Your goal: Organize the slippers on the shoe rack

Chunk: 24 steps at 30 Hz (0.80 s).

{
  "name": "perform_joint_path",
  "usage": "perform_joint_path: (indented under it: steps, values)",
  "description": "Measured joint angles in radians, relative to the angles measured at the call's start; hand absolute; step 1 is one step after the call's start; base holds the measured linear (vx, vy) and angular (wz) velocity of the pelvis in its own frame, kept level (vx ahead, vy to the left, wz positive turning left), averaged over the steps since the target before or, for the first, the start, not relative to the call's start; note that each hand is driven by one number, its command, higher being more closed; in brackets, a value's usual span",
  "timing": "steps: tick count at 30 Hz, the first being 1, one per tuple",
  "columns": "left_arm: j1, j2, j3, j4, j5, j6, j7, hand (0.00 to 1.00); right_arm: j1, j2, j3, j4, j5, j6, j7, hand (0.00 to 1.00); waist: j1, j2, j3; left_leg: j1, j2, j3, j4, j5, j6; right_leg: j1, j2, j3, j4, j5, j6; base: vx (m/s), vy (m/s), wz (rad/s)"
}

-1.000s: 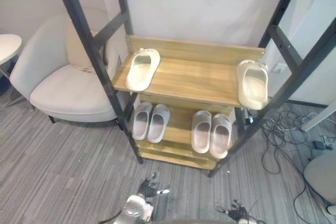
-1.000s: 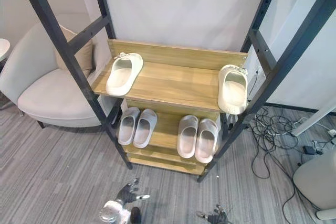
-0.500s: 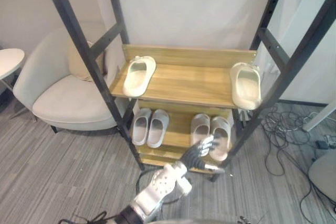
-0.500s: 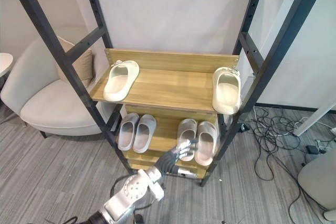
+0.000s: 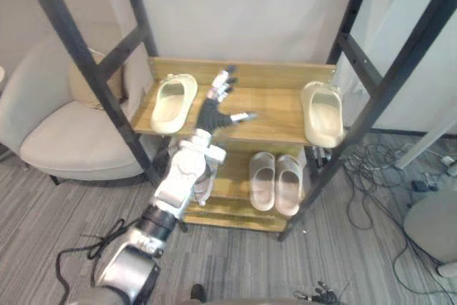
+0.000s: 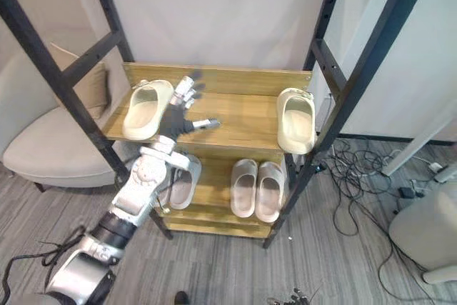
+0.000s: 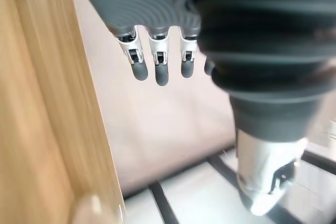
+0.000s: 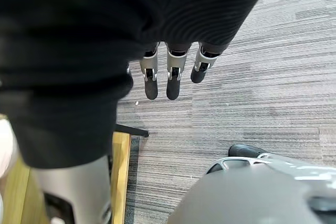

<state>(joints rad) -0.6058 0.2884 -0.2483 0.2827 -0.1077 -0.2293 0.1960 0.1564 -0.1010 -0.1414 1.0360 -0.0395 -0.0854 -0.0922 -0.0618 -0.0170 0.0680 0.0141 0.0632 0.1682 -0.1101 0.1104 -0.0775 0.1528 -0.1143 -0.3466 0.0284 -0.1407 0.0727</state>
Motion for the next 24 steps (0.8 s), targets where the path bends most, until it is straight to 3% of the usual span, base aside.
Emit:
perform_joint_path:
  steps: [6, 11, 15, 24]
  values:
    - [-0.138, 0.186, 0.105, 0.194, 0.042, 0.021, 0.060, 0.00, -0.012, 0.006, -0.013, -0.010, 0.000, 0.005, 0.004, 0.00, -0.004, 0.004, 0.003, -0.024, 0.004, 0.020, 0.006, -0.003, -0.002, -0.037, 0.003, 0.049, -0.032, 0.029, -0.003, 0.06, -0.005, -0.28]
    - [-0.227, 0.291, 0.133, 0.320, 0.048, 0.041, 0.086, 0.00, -0.041, 0.006, -0.017, -0.042, 0.001, 0.001, 0.003, 0.00, -0.005, 0.028, 0.022, -0.061, 0.014, 0.045, 0.006, -0.003, -0.002, -0.089, 0.010, 0.081, -0.033, 0.043, -0.012, 0.02, 0.017, -0.17]
    - [-0.259, 0.335, 0.136, 0.363, 0.047, 0.049, 0.088, 0.00, -0.041, 0.006, -0.022, -0.041, 0.002, -0.004, 0.001, 0.00, -0.003, 0.034, 0.029, -0.072, 0.015, 0.064, 0.006, -0.003, -0.002, -0.111, 0.008, 0.096, -0.030, 0.048, -0.014, -0.01, 0.019, -0.15]
    - [-0.276, 0.338, 0.157, 0.362, 0.048, 0.056, 0.084, 0.00, -0.031, 0.000, -0.024, -0.067, 0.003, -0.005, -0.001, 0.00, -0.001, 0.051, 0.044, -0.084, 0.017, 0.069, 0.000, -0.003, -0.002, -0.136, 0.007, 0.112, -0.013, 0.050, -0.013, -0.03, 0.017, -0.03]
